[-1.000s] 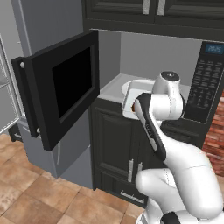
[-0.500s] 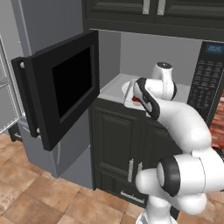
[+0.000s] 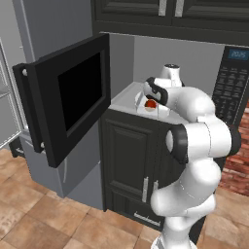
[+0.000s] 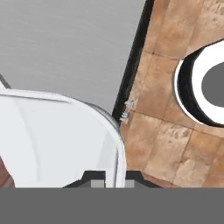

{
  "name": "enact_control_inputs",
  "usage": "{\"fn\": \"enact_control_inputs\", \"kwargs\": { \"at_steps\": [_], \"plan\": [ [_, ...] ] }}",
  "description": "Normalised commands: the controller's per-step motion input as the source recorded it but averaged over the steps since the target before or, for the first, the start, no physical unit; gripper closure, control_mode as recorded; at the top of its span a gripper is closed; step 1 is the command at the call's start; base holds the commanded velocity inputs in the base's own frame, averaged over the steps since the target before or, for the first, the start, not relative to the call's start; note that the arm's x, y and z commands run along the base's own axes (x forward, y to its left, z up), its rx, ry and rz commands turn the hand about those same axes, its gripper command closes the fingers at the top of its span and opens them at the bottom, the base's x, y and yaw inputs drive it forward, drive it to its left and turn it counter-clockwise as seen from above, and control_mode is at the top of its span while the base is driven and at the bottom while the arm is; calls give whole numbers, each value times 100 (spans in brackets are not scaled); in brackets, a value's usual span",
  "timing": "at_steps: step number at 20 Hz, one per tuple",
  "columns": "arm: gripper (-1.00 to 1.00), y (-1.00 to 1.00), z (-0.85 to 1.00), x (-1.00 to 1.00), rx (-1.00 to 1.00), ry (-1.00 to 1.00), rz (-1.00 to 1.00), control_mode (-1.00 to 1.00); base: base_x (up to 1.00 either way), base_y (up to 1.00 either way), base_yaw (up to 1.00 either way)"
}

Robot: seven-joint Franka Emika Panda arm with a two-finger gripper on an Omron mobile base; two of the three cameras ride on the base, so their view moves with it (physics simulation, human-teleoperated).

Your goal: Place the tupperware containing the steak and tomato meal in the microwave. Close the microwave door and press the start button to reheat the meal.

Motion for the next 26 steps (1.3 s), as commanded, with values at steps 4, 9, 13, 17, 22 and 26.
{"fn": "enact_control_inputs", "kwargs": {
  "at_steps": [4, 9, 13, 17, 22, 26],
  "plan": [
    [100, -32, -1, 100, 0, 2, 0, -100, 0, 0, 0],
    [100, -37, -7, 98, 1, 0, 0, -100, 0, 0, 0],
    [100, -26, -26, 61, 0, 0, 0, -100, 0, 0, 0],
    [-100, -8, -38, 2, 0, -1, 0, -100, 0, 0, 0],
    [-100, 0, -1, -60, -1, -20, 0, -100, 0, 0, 0],
    [-100, 29, -4, -100, -9, -34, 0, -100, 0, 0, 0]
  ]
}}
